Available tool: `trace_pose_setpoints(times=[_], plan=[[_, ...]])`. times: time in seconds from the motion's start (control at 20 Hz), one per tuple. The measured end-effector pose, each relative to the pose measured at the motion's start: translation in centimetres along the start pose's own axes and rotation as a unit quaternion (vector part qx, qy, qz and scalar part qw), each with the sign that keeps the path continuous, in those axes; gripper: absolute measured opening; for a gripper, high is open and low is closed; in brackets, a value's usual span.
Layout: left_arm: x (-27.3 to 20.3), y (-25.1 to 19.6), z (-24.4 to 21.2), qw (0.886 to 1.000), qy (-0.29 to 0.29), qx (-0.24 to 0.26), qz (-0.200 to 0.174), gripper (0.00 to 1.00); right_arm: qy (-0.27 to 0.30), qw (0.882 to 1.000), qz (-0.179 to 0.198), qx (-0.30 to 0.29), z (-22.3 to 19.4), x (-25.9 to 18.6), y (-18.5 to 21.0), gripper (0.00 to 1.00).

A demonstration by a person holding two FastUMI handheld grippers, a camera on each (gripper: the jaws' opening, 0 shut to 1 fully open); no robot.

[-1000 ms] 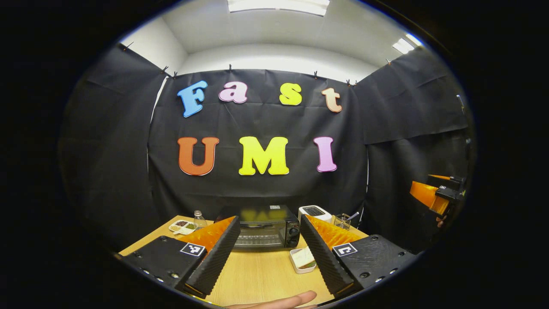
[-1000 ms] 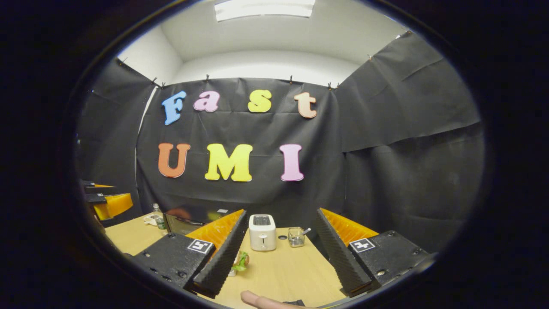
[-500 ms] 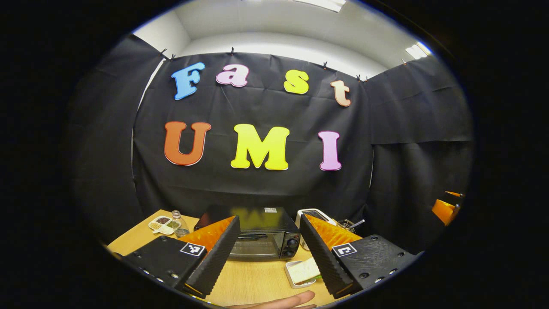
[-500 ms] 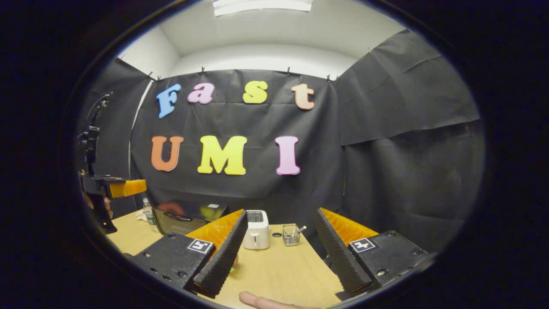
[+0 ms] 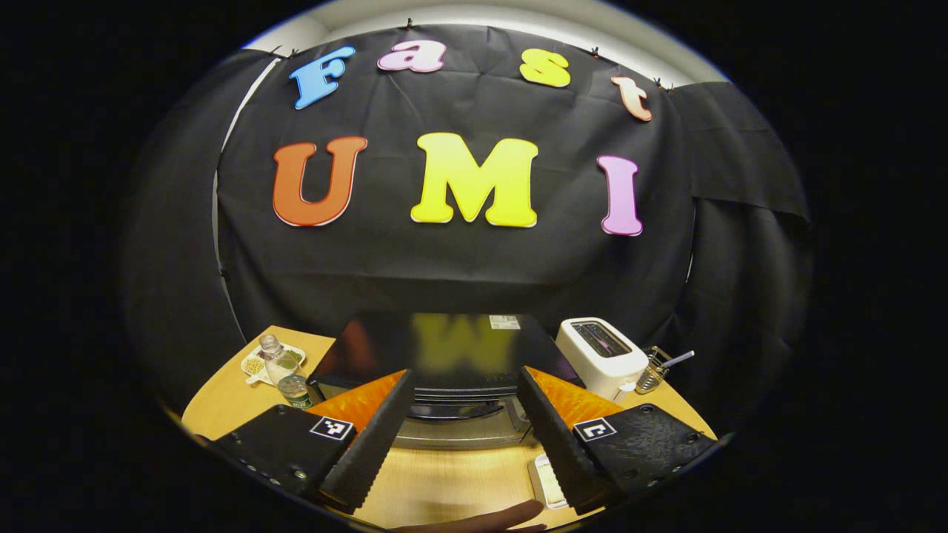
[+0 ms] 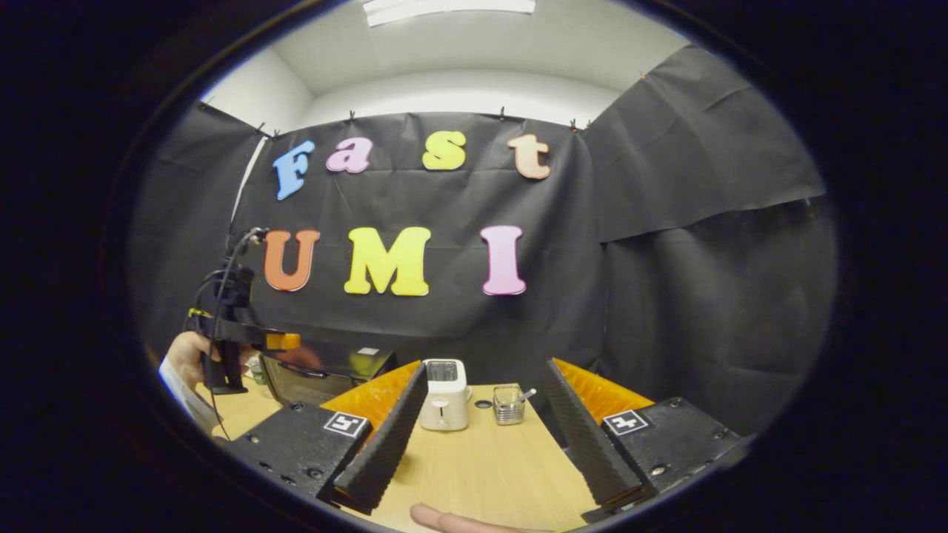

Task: Open the electric oven with the left hand, put the food in, and close the electric oven.

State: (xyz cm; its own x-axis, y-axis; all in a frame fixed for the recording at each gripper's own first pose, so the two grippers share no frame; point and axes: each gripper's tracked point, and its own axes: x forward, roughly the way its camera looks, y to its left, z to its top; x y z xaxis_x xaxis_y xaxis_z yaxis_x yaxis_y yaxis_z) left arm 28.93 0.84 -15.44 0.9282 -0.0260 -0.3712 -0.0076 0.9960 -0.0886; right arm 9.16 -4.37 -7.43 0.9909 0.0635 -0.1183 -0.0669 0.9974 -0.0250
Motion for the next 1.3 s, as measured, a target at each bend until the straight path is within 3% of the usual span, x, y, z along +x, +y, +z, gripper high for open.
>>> trace_pose_setpoints(times=[0.05,0.1,0.15,0.2,0.25,0.3,0.35,0.4,0.45,0.75,1.3], plan=[[1.0,0.2,-0.7,1.000,0.016,-0.001,0.003,0.93,-0.001,1.000,0.002,-0.001,-0.2,0.1,0.0,1.00],[1.9,0.3,-1.7,1.000,0.029,-0.002,0.000,0.82,0.000,1.000,0.004,0.000,-0.4,0.0,0.0,1.00],[2.8,0.5,-2.6,0.999,0.045,-0.004,0.002,0.92,0.000,1.000,0.005,0.003,-0.6,0.0,-0.2,1.00],[3.6,0.9,-3.5,0.998,0.061,-0.005,0.005,0.93,0.001,1.000,0.006,0.005,-0.8,0.0,-0.3,1.00],[4.2,1.3,-4.5,0.997,0.079,-0.004,0.009,0.81,0.003,1.000,0.006,0.007,-1.1,0.1,-0.4,1.00],[4.6,1.7,-4.9,0.996,0.085,0.003,0.021,0.93,0.004,1.000,0.007,0.008,-1.3,0.1,-0.6,1.00],[5.0,2.4,-4.7,0.996,0.081,0.013,0.031,0.95,0.005,1.000,0.006,0.010,-1.4,0.2,-0.8,1.00],[5.2,2.4,-4.9,0.996,0.086,0.013,0.031,0.83,0.006,1.000,0.004,0.011,-1.5,0.3,-1.1,1.00],[4.9,2.3,-4.8,0.995,0.090,0.016,0.030,0.95,0.007,1.000,0.002,0.013,-1.7,0.4,-1.3,1.00],[3.9,2.3,-5.7,0.993,0.110,0.026,0.045,0.96,0.018,1.000,0.007,0.023,-2.7,1.0,-1.1,1.00],[-1.0,1.7,-9.1,0.994,0.101,0.019,0.038,0.96,0.033,0.999,0.009,0.025,-3.9,0.9,-1.2,1.00]])
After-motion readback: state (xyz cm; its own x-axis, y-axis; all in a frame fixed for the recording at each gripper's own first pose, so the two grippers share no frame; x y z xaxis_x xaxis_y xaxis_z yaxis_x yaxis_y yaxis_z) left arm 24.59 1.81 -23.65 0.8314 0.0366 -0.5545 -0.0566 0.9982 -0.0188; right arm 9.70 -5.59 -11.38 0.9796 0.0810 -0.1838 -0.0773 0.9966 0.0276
